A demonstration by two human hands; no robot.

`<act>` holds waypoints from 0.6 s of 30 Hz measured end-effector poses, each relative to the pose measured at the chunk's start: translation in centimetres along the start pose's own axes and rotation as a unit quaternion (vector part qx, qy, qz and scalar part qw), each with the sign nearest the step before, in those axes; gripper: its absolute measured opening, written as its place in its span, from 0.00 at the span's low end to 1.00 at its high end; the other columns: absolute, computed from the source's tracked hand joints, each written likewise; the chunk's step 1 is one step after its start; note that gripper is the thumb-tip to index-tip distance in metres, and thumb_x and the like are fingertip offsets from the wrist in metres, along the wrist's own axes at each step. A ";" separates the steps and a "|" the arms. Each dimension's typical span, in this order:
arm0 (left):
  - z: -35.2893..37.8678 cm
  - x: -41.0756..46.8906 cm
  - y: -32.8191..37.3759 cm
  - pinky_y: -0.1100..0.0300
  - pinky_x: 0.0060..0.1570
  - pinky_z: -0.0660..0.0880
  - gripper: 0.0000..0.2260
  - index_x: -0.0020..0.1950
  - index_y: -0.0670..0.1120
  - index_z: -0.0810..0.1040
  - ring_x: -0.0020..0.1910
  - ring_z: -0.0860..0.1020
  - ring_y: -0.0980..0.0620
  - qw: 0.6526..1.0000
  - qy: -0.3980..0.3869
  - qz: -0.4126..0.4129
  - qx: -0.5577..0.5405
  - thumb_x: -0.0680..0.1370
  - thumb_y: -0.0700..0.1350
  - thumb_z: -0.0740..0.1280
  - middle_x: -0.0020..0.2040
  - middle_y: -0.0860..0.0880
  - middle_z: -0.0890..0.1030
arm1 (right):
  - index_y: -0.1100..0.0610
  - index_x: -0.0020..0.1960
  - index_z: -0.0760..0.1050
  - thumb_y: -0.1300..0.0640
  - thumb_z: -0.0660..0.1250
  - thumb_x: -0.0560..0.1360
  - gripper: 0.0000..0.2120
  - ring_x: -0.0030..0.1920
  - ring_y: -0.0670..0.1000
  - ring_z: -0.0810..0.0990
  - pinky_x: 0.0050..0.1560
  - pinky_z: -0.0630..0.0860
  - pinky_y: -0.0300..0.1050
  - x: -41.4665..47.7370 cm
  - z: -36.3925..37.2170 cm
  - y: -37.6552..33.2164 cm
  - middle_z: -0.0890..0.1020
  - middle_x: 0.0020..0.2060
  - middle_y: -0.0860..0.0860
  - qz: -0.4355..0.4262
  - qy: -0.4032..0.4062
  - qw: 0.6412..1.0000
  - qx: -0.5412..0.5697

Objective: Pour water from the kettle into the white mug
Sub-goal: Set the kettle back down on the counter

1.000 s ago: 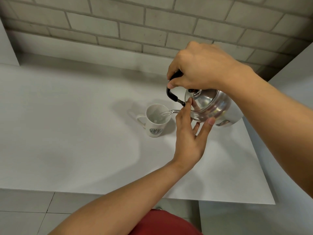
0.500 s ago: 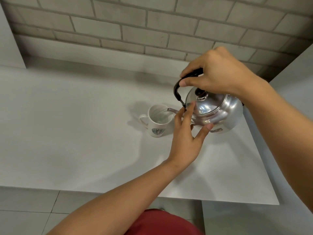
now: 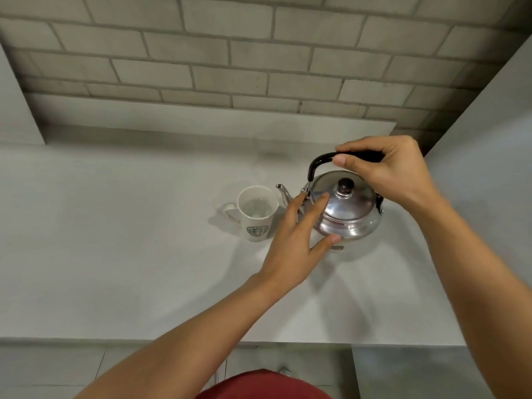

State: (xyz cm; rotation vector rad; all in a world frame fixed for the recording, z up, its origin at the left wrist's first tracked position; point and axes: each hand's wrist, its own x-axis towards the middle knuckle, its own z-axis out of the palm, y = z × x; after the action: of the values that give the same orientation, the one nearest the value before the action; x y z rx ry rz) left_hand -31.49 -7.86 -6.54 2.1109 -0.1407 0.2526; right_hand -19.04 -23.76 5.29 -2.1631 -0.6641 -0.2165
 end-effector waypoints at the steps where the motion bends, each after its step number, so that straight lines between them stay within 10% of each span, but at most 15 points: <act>1: -0.1 0.2 0.1 0.61 0.74 0.61 0.31 0.82 0.58 0.63 0.80 0.62 0.51 1.000 -0.012 0.008 0.027 0.81 0.58 0.69 0.82 0.48 0.60 | 0.47 0.54 0.88 0.45 0.79 0.72 0.12 0.51 0.38 0.87 0.56 0.82 0.39 -0.3 -0.1 0.7 0.89 0.46 0.39 0.010 0.008 1.000 0.012; 6: -1.8 2.8 1.5 0.57 0.57 0.74 0.15 0.65 0.49 0.74 0.58 0.76 0.50 0.991 0.092 0.035 0.091 0.82 0.55 0.67 0.61 0.55 0.72 | 0.44 0.51 0.88 0.46 0.80 0.71 0.09 0.51 0.40 0.87 0.56 0.82 0.39 -1.3 -1.0 3.3 0.89 0.47 0.39 0.032 0.050 0.995 0.081; 18: -3.8 14.7 2.9 0.56 0.55 0.79 0.12 0.67 0.49 0.80 0.52 0.85 0.50 0.996 0.070 0.011 0.060 0.85 0.47 0.65 0.55 0.51 0.86 | 0.48 0.57 0.87 0.50 0.80 0.72 0.13 0.52 0.37 0.86 0.57 0.79 0.34 3.7 -1.5 5.8 0.88 0.49 0.38 0.048 0.022 0.992 0.111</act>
State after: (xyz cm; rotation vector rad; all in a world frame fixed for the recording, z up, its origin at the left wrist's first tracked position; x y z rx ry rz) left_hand -18.30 -6.19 1.27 2.2040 -0.0669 0.4315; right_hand -12.72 -26.44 3.69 -1.9645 -0.5316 -0.1314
